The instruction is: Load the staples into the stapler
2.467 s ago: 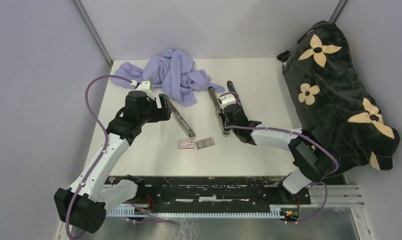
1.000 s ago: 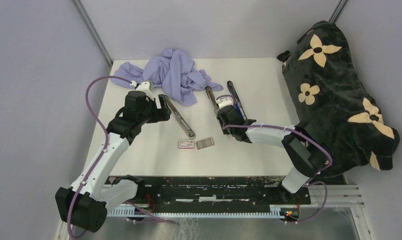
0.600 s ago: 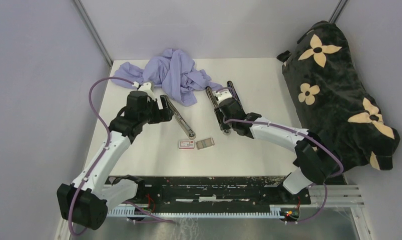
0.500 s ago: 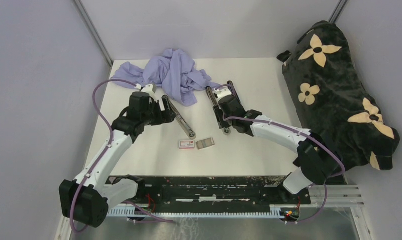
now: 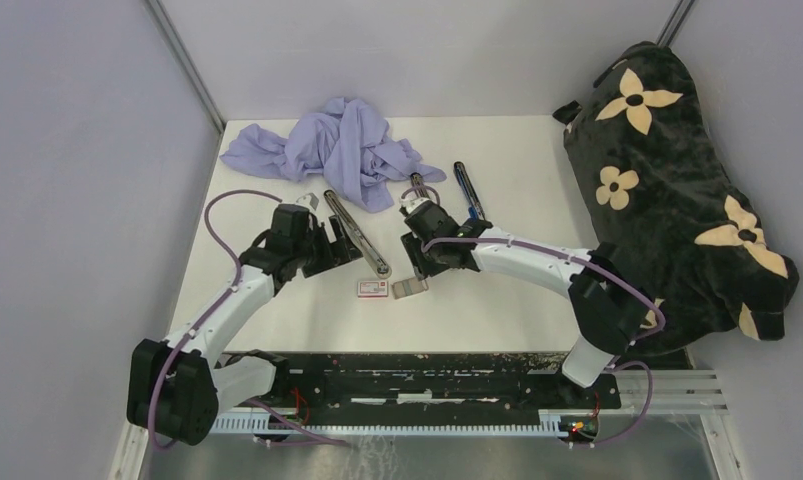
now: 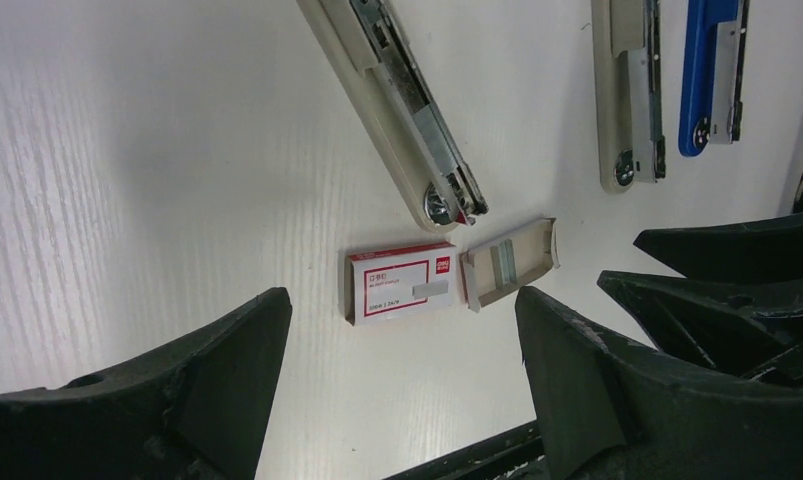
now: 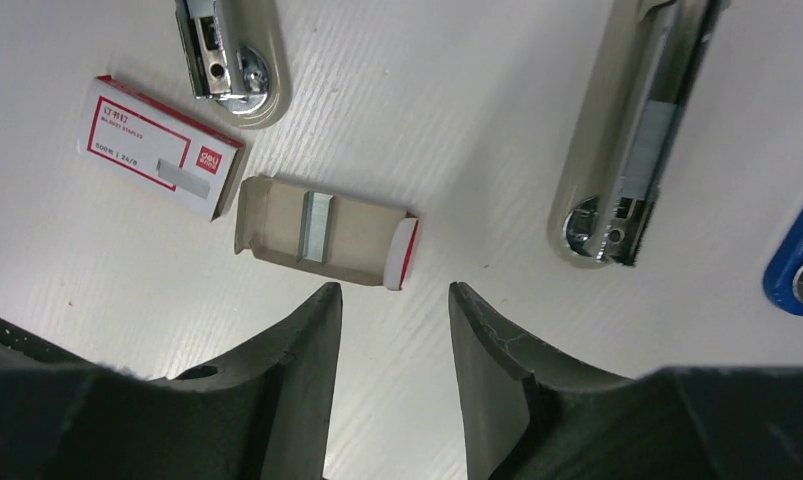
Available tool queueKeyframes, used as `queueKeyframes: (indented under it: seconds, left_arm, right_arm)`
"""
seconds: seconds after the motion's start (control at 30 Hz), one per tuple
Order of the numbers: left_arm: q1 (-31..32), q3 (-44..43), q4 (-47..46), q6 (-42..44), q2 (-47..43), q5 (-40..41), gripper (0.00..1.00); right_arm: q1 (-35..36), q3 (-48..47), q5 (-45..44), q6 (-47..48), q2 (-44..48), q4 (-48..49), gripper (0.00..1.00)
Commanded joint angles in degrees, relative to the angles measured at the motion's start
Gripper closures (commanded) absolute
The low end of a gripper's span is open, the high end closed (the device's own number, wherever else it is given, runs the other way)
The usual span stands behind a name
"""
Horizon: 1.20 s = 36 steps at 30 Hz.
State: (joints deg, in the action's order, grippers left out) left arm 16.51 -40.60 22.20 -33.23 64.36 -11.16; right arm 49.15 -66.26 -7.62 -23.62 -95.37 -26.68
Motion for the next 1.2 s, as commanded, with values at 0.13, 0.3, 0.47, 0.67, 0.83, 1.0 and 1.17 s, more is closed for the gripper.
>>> queueKeyframes:
  seconds: [0.13,0.3,0.47,0.67,0.83,1.0,1.17]
  left_arm:
    - [0.2,4.7,-6.8,-6.7,-0.4,-2.1,0.11]
    - [0.2,6.2,-8.0,-7.5,0.1,-1.7,0.11]
    - [0.2,7.4,-9.4,-8.9,0.8,-2.0,0.11]
    - [0.2,8.0,-10.1,-9.3,0.9,-2.1,0.11]
    - [0.2,7.9,-10.1,-9.4,0.9,-2.2,0.11]
    - [0.2,8.0,-10.1,-9.3,0.8,-2.3,0.11]
    - [0.2,8.1,-10.1,-9.4,0.7,-2.4,0.11]
  right_arm:
    - [3.7,-10.0,0.8,-2.8,-7.3,-8.1,0.5]
    - [5.3,-14.1,0.8,-3.1,-11.3,-10.0,0.5]
    - [6.1,-17.3,-0.4,-3.3,-15.1,-12.1,0.49]
    - [6.3,-18.7,-1.2,-3.9,-18.1,-12.6,0.51]
    - [6.3,-20.1,-1.5,-4.2,-20.3,-12.8,0.54]
    - [6.3,-20.7,-2.3,-4.5,-21.8,-12.5,0.58]
    - [6.2,-21.5,-3.1,-4.6,-22.8,-12.8,0.6]
